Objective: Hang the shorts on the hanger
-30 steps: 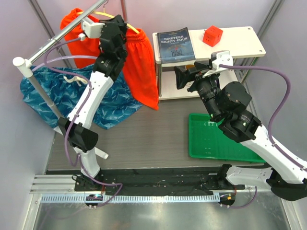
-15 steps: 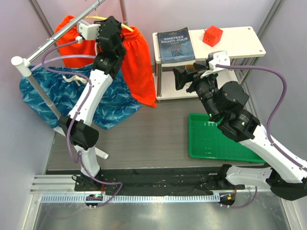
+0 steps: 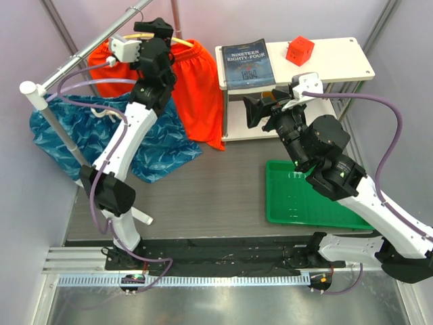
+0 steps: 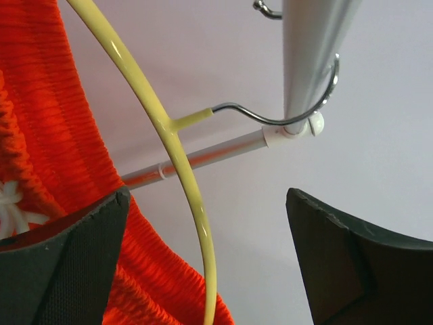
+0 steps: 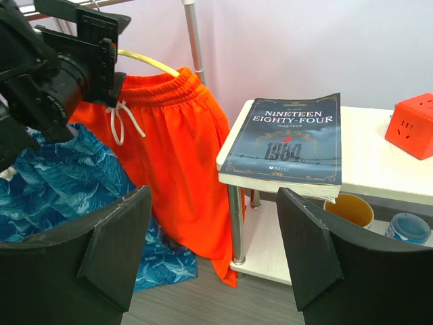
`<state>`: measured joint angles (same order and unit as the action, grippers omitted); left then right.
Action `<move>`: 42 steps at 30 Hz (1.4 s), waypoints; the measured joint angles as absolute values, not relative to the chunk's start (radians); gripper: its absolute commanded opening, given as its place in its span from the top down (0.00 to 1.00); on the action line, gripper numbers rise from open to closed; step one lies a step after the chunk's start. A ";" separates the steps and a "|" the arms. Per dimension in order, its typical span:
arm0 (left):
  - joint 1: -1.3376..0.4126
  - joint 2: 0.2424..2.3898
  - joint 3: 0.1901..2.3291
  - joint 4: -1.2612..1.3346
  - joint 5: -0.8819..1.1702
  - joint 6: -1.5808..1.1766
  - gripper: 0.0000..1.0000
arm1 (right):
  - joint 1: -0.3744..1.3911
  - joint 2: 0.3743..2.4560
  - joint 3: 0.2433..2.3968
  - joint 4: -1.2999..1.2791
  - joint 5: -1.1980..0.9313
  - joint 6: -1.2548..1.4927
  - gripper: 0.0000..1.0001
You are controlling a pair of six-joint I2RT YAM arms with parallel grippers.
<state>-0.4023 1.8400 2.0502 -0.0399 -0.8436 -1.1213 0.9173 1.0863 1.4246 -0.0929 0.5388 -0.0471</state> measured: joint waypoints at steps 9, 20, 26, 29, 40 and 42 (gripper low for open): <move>-0.399 1.661 1.880 -0.007 -0.810 -1.086 0.00 | 0.917 1.084 1.424 -0.099 0.529 -0.042 0.20; -0.402 1.510 1.672 0.011 -0.702 -1.020 0.00 | 0.917 1.083 1.425 -0.116 0.521 -0.020 0.20; -0.405 1.471 1.630 0.059 -0.580 -0.944 0.00 | 0.917 1.083 1.425 -0.131 0.514 -0.017 0.20; -0.405 1.472 1.630 0.086 -0.493 -0.896 0.00 | 0.917 1.083 1.425 -0.135 0.510 -0.016 0.20; -0.469 1.487 1.631 0.107 -0.186 -0.672 0.00 | 0.917 1.083 1.426 -0.153 0.506 -0.021 0.20; -0.512 1.485 1.631 0.090 -0.110 -0.599 0.00 | 0.917 1.080 1.426 -0.159 0.504 -0.022 0.20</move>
